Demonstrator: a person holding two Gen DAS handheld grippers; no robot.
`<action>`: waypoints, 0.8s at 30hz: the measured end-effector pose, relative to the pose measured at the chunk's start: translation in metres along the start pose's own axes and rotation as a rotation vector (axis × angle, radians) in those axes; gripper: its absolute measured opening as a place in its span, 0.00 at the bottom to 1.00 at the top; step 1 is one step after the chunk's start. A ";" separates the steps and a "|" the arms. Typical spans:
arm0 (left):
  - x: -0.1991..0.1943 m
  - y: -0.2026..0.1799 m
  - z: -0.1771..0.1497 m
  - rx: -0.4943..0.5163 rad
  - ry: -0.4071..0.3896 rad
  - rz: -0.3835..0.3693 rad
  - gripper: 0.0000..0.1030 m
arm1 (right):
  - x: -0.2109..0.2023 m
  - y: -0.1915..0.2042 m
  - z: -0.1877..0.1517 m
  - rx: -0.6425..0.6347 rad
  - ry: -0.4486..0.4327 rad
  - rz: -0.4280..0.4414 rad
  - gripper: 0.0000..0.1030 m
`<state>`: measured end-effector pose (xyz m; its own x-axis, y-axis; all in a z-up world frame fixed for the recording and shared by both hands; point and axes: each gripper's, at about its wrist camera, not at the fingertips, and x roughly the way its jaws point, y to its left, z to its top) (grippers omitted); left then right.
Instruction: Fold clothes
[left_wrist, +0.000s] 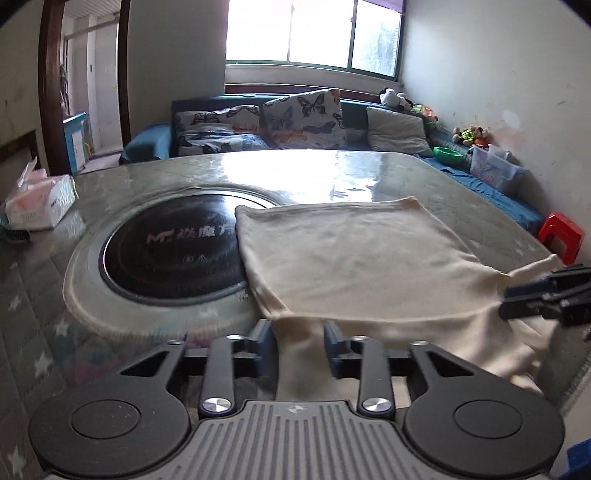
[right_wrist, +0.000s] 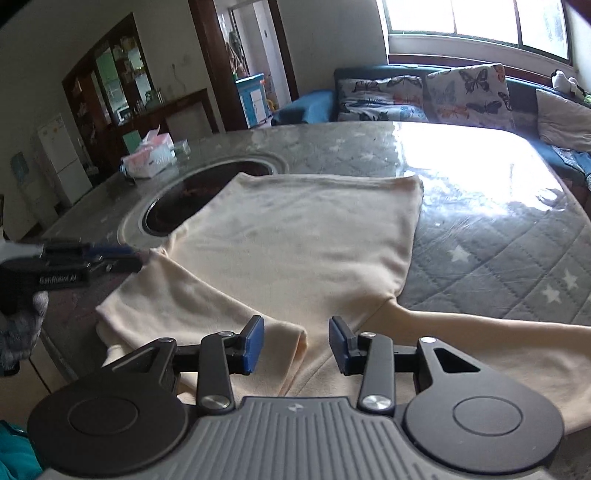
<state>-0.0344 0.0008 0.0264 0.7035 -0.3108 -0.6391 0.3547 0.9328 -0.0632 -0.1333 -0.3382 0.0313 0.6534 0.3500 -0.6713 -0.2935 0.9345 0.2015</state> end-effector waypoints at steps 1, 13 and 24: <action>0.005 0.000 0.002 -0.004 0.005 0.000 0.35 | 0.003 0.001 -0.001 -0.004 0.005 -0.003 0.38; 0.015 0.001 -0.006 0.032 -0.020 0.010 0.05 | 0.015 0.015 -0.002 -0.082 0.032 -0.022 0.10; 0.003 0.035 -0.002 -0.125 -0.055 0.040 0.00 | 0.018 0.023 0.026 -0.151 -0.059 -0.064 0.09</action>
<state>-0.0216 0.0326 0.0209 0.7494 -0.2794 -0.6003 0.2488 0.9590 -0.1356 -0.1104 -0.3090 0.0424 0.7123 0.2975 -0.6357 -0.3488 0.9360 0.0472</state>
